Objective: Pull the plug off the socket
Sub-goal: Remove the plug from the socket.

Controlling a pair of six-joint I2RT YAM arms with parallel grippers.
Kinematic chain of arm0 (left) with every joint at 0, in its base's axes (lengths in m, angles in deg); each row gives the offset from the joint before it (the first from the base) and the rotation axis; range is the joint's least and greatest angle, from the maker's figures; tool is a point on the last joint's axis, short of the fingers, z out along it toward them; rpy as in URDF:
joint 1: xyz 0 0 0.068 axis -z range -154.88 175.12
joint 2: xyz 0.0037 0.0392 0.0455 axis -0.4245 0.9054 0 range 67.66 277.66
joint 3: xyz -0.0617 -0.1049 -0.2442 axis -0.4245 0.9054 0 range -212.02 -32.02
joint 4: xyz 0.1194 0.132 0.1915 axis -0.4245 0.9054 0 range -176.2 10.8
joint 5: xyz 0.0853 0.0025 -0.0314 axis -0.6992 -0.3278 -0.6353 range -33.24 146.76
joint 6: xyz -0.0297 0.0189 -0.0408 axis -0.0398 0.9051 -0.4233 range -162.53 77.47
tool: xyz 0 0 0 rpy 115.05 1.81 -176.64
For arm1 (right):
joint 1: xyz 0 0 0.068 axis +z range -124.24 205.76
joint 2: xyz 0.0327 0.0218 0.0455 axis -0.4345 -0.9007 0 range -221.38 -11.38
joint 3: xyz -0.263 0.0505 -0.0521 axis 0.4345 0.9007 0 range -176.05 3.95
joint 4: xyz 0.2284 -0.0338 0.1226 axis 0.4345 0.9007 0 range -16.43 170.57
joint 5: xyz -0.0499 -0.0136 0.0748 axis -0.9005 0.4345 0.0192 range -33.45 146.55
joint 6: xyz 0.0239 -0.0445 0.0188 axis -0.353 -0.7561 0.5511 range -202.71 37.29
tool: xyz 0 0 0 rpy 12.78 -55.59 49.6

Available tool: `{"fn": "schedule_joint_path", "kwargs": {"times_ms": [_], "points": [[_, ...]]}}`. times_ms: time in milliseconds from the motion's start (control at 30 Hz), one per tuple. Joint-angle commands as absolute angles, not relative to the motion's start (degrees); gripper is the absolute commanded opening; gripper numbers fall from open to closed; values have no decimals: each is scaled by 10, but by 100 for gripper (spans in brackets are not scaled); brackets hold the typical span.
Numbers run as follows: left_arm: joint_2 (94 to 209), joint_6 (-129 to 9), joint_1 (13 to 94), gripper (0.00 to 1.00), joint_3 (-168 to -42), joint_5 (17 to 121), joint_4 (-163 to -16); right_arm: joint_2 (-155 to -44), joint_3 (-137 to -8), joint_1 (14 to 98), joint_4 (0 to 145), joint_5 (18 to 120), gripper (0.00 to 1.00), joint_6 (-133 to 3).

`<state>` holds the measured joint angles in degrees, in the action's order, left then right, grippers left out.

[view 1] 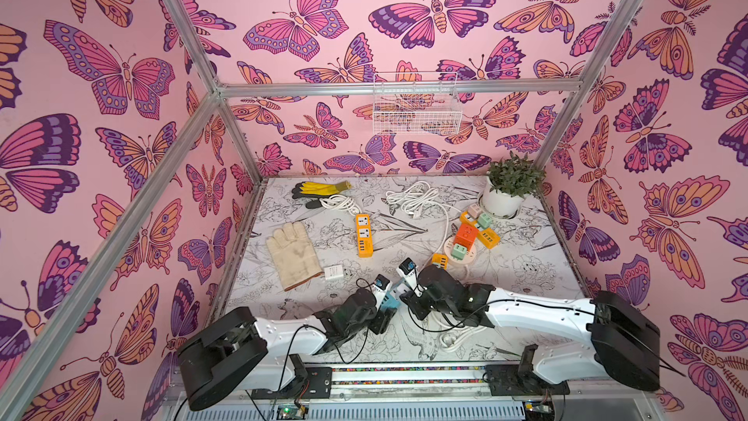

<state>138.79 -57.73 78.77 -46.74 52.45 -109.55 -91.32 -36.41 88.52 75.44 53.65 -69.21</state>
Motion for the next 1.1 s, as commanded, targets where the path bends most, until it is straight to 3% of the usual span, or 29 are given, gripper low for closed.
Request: {"fn": "schedule_joint_path", "kwargs": {"times_ms": [0, 200, 400, 633, 1067], "points": [[1344, -585, 779, 73, -447, 496, -1064, -932, -373, 890, 767, 554, 10, -692], [1227, -650, 764, 73, -402, 498, -1040, -915, -353, 889, 749, 561, 10, -700], [1195, -762, 658, 70, -401, 612, -1015, -905, -344, 889, 737, 567, 10, -713], [1305, -766, 634, 71, -455, 727, -1037, -913, -350, 890, 739, 568, 10, -709], [1519, -735, 634, 66, -504, 810, -1052, -920, -365, 890, 743, 580, 10, -716]]}}
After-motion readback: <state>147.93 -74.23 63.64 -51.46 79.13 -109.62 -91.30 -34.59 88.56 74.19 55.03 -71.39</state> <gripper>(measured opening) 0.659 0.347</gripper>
